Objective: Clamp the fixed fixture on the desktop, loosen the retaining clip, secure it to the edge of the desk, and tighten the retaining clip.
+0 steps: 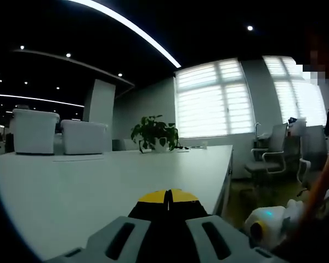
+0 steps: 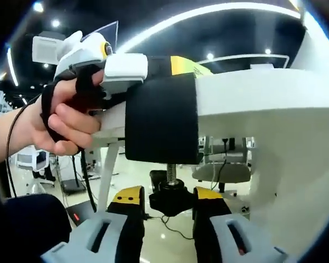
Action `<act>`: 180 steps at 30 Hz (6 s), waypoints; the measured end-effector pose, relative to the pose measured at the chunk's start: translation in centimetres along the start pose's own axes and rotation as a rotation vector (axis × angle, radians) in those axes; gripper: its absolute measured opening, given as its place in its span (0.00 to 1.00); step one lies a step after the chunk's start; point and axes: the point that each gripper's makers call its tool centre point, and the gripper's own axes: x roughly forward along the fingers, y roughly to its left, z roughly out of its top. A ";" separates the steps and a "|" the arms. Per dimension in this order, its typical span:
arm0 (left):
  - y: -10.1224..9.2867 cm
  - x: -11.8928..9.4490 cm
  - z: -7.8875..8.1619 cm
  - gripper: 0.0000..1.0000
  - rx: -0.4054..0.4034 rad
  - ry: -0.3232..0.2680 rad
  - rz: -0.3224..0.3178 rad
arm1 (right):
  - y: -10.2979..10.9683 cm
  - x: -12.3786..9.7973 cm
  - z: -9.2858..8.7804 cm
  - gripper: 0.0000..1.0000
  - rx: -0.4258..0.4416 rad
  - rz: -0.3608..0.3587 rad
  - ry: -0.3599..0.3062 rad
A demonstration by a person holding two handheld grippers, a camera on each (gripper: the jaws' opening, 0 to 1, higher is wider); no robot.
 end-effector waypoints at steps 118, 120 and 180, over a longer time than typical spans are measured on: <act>0.0 -0.2 0.1 0.01 0.011 -0.007 0.001 | 2.0 -1.1 0.5 0.25 -0.103 0.267 0.004; -0.1 -0.2 0.1 0.01 0.016 -0.010 0.000 | 1.2 -0.9 0.4 0.30 -0.101 0.180 0.039; -0.2 -0.2 0.1 0.01 0.015 -0.009 -0.002 | 0.7 -1.3 1.6 0.29 0.064 0.042 -0.025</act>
